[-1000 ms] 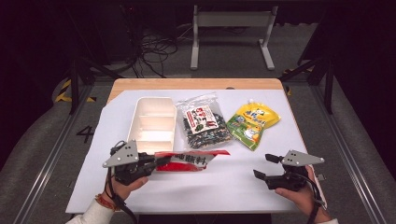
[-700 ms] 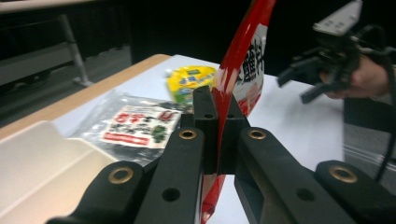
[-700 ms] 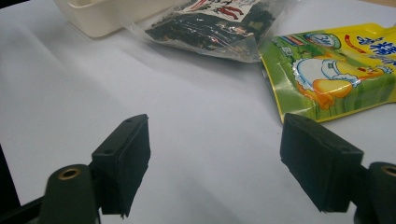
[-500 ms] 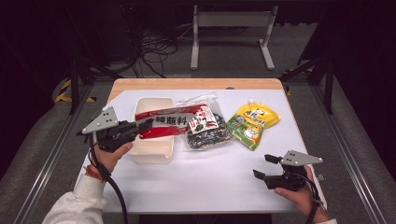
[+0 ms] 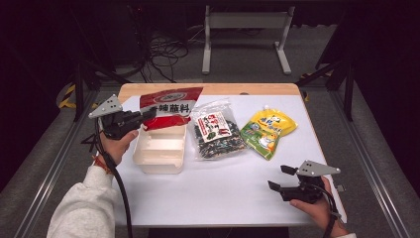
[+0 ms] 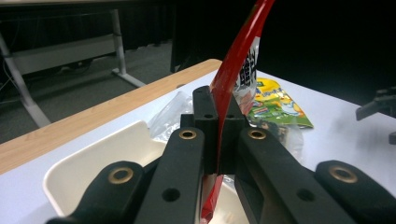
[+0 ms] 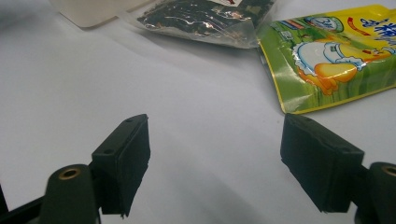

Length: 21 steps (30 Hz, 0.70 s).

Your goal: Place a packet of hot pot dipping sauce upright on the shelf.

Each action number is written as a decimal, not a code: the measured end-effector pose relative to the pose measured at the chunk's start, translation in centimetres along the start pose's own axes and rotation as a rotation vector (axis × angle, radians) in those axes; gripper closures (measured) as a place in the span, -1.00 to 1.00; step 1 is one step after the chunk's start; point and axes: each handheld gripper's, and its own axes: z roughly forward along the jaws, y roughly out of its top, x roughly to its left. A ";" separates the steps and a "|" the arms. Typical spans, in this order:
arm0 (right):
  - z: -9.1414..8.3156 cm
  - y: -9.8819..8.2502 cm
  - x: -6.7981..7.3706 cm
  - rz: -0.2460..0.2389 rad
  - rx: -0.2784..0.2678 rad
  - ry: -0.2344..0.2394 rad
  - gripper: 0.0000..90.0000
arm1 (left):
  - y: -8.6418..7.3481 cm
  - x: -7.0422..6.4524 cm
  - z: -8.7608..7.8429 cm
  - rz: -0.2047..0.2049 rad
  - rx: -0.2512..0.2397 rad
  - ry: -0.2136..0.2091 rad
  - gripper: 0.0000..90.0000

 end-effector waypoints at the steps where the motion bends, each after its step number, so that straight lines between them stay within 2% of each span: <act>1: 0.0 -0.1 0.0 0.002 -0.001 -0.002 -0.47 | 0.1 0.3 0.2 0.001 0.010 -0.002 1.00; 5: -0.3 -0.2 0.0 0.004 -0.002 -0.003 -0.47 | -0.1 1.3 1.2 0.003 0.022 0.016 1.00; 9: -0.6 -0.5 0.0 0.010 -0.007 -0.008 -0.46 | -0.4 2.2 2.0 -0.007 0.032 0.016 1.00; 16: -1.0 -1.2 0.0 0.037 -0.005 -0.027 -0.46 | -1.0 3.5 2.9 -0.021 0.039 0.028 1.00; 21: -1.4 -1.5 0.1 0.045 -0.001 -0.040 -0.46 | -1.7 4.6 3.5 -0.030 0.063 0.036 1.00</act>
